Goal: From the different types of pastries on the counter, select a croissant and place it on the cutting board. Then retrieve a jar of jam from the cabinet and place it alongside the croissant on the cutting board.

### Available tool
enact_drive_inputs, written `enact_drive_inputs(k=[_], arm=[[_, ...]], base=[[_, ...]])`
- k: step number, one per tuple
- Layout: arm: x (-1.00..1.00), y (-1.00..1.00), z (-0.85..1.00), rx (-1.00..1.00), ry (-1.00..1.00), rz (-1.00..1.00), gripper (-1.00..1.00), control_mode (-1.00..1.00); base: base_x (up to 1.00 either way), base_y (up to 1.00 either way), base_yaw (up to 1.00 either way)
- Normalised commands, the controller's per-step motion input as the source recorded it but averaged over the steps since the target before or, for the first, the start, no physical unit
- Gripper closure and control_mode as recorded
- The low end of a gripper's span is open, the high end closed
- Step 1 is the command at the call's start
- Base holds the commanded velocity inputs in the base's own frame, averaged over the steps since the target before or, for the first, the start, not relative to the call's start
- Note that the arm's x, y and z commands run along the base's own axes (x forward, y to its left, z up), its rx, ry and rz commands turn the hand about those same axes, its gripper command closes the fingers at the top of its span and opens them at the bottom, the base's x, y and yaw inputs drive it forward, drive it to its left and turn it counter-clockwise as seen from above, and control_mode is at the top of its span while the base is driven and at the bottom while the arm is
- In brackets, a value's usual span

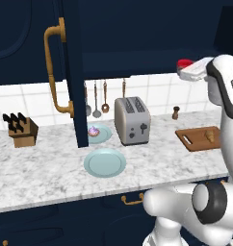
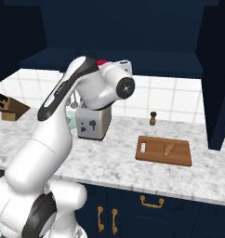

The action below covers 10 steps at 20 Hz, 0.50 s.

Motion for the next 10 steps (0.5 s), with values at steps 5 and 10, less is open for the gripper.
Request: enact_drive_inputs(k=[5,10], arm=[[-0.92,-0.32,-0.06,-0.04,0.0,-0.11,1.0,-1.0],[-0.92,-0.28,-0.08,-0.05,0.0,-0.12,1.0,-1.0]], base=[[0.0,0.0,0.0],[0.0,0.0,0.0]])
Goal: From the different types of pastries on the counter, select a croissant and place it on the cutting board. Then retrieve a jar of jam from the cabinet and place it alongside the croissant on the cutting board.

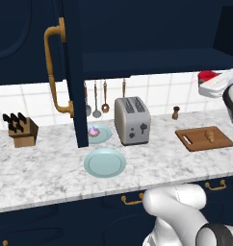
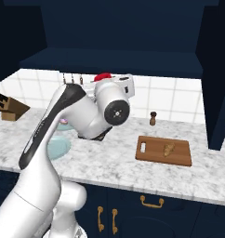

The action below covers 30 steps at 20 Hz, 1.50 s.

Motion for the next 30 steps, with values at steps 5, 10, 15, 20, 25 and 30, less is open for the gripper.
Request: enact_drive_inputs(k=[5,10,15,20,25,30], arm=[[-0.94,-0.29,-0.14,-0.05,0.0,-0.13,1.0,-1.0],[-0.65,-0.23,-0.16,-0.01,0.0,-0.1,1.0,-1.0],[0.02,-0.08,-0.34,0.0,0.01,-0.02,1.0,-1.0],[0.35,-0.12,-0.52,0.0,0.04,-0.03,1.0,-1.0],[0.59,-0.24,-0.58,-0.01,0.02,-0.05,1.0,-1.0],[0.59,-0.4,-0.67,0.0,0.0,-0.06,1.0,-1.0]], base=[[0.0,0.0,0.0],[0.0,0.0,0.0],[0.0,0.0,0.0],[0.0,0.0,0.0],[0.0,0.0,0.0],[0.0,0.0,0.0]])
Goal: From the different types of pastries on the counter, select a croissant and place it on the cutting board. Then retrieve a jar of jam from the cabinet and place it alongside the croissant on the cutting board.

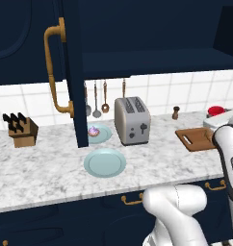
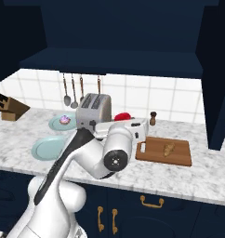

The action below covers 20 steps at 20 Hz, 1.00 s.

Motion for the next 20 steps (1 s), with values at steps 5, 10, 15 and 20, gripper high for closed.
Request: enact_drive_inputs(k=[5,10,15,20], arm=[[0.39,-0.46,-0.72,0.0,0.0,-0.03,1.0,-1.0],[0.36,-0.34,-0.57,0.01,0.0,-0.04,1.0,-1.0],[0.31,-0.11,-0.32,0.07,0.0,-0.08,1.0,-1.0],[0.18,-0.09,-0.33,0.06,0.01,-0.09,1.0,-1.0]], base=[[0.0,0.0,0.0],[0.0,0.0,0.0],[0.0,0.0,0.0],[0.0,0.0,0.0]])
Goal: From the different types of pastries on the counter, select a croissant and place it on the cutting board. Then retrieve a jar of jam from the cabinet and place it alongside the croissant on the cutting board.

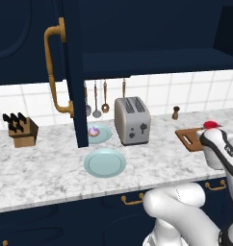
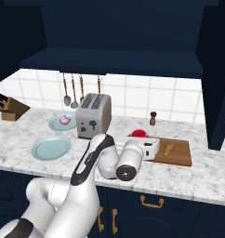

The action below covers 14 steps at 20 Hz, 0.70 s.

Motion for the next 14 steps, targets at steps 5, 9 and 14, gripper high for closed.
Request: enact_drive_inputs(k=[5,9,14], arm=[[0.0,-0.26,-0.56,0.0,0.02,-0.07,1.0,-1.0],[0.15,-0.23,-0.3,0.01,0.0,-0.03,1.0,-1.0],[0.39,-0.11,-0.17,0.03,0.0,-0.01,1.0,-1.0]], base=[[0.0,0.0,0.0],[0.0,0.0,0.0],[0.0,0.0,0.0]])
